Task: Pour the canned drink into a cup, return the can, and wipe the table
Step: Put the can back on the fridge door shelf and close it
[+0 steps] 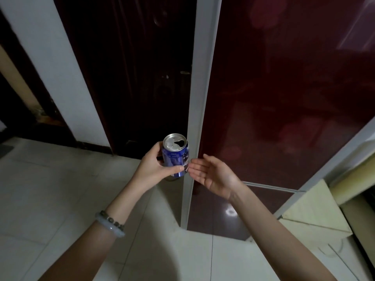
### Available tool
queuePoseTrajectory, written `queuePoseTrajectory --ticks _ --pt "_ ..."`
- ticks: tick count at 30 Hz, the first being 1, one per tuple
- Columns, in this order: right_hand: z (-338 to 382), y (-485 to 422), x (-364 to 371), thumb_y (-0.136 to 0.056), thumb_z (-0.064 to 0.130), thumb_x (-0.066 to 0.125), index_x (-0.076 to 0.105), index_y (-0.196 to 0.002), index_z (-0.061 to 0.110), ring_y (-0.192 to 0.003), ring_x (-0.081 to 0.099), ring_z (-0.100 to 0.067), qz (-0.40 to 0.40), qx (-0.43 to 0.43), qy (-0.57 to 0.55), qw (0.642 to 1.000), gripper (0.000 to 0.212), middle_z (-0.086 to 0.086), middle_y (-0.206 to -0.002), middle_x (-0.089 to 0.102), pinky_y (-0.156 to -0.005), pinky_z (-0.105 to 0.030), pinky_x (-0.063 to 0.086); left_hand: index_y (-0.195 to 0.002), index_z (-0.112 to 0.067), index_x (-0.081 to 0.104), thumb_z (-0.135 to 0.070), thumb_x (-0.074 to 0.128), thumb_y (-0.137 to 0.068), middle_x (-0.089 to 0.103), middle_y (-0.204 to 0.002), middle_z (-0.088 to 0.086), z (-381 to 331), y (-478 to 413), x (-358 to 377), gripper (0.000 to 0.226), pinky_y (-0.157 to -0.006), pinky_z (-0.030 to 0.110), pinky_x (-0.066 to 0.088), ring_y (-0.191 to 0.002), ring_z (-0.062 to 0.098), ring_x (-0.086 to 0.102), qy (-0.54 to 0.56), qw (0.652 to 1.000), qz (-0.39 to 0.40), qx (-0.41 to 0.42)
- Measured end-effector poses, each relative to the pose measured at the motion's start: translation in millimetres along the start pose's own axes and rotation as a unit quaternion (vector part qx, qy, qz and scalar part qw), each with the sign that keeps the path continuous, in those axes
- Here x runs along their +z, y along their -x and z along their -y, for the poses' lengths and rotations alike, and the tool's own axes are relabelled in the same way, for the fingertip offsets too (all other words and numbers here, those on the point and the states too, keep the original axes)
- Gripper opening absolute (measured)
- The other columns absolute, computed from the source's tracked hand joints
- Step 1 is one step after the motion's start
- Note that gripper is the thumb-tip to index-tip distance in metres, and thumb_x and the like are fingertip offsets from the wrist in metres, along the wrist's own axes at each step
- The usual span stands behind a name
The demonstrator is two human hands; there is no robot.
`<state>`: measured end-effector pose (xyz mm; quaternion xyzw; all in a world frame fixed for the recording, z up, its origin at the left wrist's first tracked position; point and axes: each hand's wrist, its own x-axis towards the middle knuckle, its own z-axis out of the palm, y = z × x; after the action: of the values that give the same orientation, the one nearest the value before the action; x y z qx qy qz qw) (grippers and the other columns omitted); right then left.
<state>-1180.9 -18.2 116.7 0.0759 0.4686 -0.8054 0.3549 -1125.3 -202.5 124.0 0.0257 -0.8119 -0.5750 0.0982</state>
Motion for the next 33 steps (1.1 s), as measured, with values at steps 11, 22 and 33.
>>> queuePoseTrajectory --ticks 11,22,33 --pt "56 -44 42 -0.097 0.013 0.037 0.053 -0.120 -0.006 -0.094 0.062 -0.021 0.009 -0.099 0.157 0.983 0.035 -0.014 -0.103 0.064 -0.085 -0.027 0.050 -0.116 -0.029 0.055 -0.035 0.086 -0.061 0.062 -0.112 -0.014 -31 -77 -44 0.064 -0.091 0.024 0.042 -0.107 0.002 0.053 -0.068 0.997 0.002 0.048" --pt "110 -57 84 -0.090 0.016 0.057 0.053 -0.129 0.001 -0.127 0.048 -0.026 -0.050 -0.464 0.747 0.474 0.042 -0.017 -0.130 0.056 -0.110 -0.035 0.035 -0.105 -0.034 0.058 -0.026 0.087 -0.062 0.065 -0.103 -0.016 -56 -110 -89 0.052 -0.087 0.019 0.042 -0.097 -0.004 0.058 -0.039 0.995 -0.040 0.083" --pt "139 -93 81 -0.074 0.018 0.070 0.075 -0.093 0.013 -0.111 0.059 -0.028 -0.174 -0.418 0.892 0.007 0.020 -0.005 -0.094 0.069 -0.110 -0.057 0.021 -0.107 -0.022 0.058 -0.016 0.085 -0.065 0.064 -0.100 -0.013 -58 -120 -94 0.050 -0.069 0.002 0.040 -0.088 -0.009 0.057 -0.017 0.996 -0.033 0.079"
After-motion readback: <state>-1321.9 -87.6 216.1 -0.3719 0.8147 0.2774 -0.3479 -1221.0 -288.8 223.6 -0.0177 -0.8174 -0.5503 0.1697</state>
